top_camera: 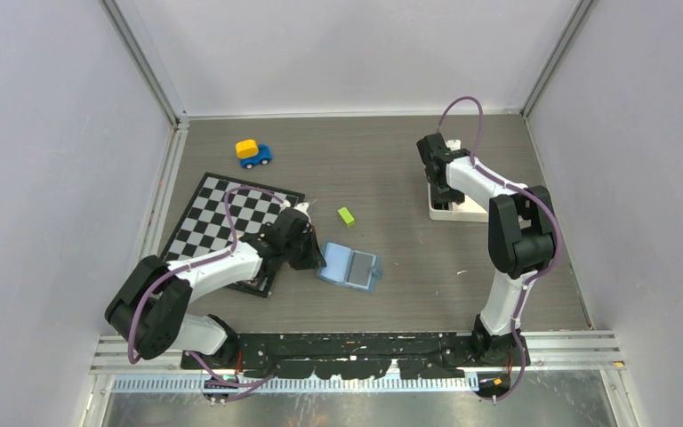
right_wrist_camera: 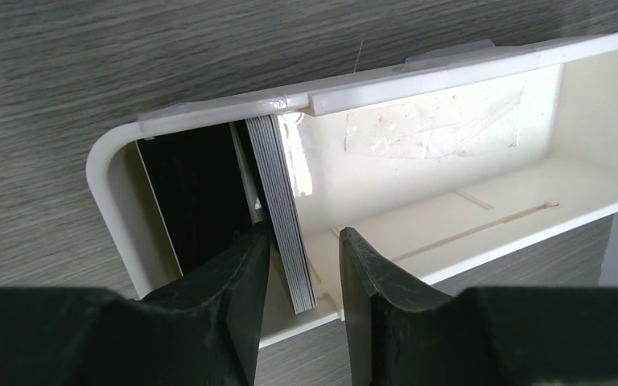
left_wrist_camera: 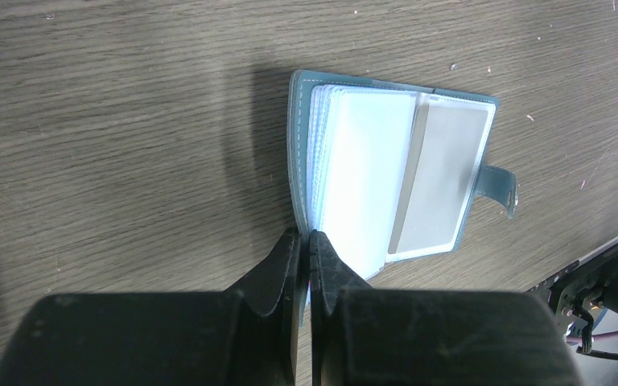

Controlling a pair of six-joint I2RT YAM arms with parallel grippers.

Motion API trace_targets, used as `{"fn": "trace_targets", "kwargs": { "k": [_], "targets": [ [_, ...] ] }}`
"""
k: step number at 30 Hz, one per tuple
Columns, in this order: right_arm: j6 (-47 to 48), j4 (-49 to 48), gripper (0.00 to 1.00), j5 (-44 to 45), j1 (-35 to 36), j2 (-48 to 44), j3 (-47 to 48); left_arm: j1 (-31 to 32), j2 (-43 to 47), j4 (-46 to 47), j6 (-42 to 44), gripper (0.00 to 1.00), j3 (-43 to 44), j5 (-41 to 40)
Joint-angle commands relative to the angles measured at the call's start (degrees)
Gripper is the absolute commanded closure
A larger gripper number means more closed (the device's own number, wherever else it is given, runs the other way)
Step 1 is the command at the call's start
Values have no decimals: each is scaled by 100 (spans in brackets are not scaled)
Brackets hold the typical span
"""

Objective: Put the credit cards into the card holder
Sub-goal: Pick up the credit card from the storage box.

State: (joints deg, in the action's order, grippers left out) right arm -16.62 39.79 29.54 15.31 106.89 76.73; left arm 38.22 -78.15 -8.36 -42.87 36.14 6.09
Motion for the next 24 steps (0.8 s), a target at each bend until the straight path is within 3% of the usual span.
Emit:
{"fn": "trace_targets", "kwargs": {
  "k": [1, 18, 24],
  "targets": [
    [9, 44, 59, 500, -3, -309, 215, -20, -34, 18, 104, 100, 42, 37],
    [14, 108, 61, 525, -51, -469, 230, -20, 22, 7, 96, 100, 37, 36],
    [19, 116, 71, 461, -47, -523, 227, -20, -2, 27, 86, 100, 33, 63]
  ]
}}
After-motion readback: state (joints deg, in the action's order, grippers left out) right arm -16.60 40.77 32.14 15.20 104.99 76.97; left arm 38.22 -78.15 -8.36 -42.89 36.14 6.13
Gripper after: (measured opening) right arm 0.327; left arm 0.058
